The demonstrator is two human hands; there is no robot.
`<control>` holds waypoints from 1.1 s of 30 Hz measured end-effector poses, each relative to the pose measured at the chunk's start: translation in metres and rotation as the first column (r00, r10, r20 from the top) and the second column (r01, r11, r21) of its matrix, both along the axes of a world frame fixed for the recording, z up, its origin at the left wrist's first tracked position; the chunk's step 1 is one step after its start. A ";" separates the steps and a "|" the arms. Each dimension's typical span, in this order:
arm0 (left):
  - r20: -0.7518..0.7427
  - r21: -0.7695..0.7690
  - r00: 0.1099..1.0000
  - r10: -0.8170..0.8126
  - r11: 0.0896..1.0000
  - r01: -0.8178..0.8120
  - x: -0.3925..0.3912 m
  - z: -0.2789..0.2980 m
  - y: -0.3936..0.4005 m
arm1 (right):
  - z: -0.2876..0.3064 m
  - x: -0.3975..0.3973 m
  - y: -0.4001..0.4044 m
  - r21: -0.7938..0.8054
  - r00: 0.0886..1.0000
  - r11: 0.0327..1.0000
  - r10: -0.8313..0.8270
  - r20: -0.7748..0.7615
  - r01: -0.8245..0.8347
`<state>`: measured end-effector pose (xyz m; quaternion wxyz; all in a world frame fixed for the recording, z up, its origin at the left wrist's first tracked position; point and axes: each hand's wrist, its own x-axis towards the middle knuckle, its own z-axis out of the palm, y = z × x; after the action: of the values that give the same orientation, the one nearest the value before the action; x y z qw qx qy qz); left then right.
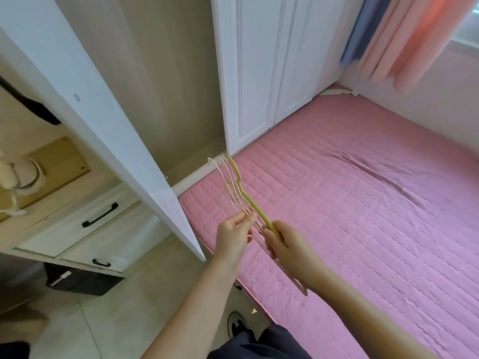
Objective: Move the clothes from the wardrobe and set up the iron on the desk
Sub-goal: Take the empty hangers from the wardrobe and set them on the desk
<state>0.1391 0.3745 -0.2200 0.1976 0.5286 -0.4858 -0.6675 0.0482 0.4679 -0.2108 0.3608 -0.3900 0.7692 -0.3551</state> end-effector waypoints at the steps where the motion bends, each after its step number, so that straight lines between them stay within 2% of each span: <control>1: 0.008 -0.021 1.000 0.006 1.000 -0.006 0.003 0.002 0.008 | -0.001 0.002 0.007 -0.010 1.000 1.000 0.009 0.006 -0.009; 5: -0.049 -0.010 0.996 0.074 0.997 -0.074 0.014 0.008 0.040 | 0.001 0.009 0.037 -0.050 0.997 0.996 0.075 -0.022 -0.076; 10: -0.230 0.256 0.901 0.368 0.916 -0.309 0.028 0.014 0.077 | 0.007 0.012 0.085 -0.077 0.978 0.975 0.208 -0.037 -0.210; 14: -0.338 0.536 0.718 0.609 0.751 -0.386 0.056 0.023 0.101 | 0.001 0.013 0.125 -0.070 0.941 0.939 0.336 -0.041 -0.338; 17: -0.426 0.656 0.593 0.684 0.684 -0.318 0.081 0.024 0.119 | -0.001 0.017 0.147 -0.080 0.898 0.895 0.438 -0.028 -0.439; 20: -0.440 0.744 0.487 0.754 0.610 -0.273 0.103 0.023 0.138 | -0.003 0.023 0.163 -0.089 0.840 0.836 0.543 -0.006 -0.541; 24: -0.398 0.773 0.410 0.821 0.540 -0.332 0.123 0.032 0.162 | -0.006 0.032 0.172 -0.074 0.741 0.739 0.671 0.002 -0.669; 29: -0.350 0.720 0.384 0.854 0.507 -0.473 0.140 0.036 0.177 | -0.006 0.045 0.166 0.023 0.629 0.632 0.774 -0.067 -0.775; 33: -0.358 0.733 0.335 0.871 0.485 -0.477 0.163 0.033 0.181 | -0.004 0.066 0.152 0.129 0.564 0.558 0.826 0.013 -0.820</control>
<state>0.3025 0.5557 -0.1868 0.4894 0.4199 0.1029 -0.7574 0.1141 0.6203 -0.2147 0.4885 -0.6898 0.5269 -0.0893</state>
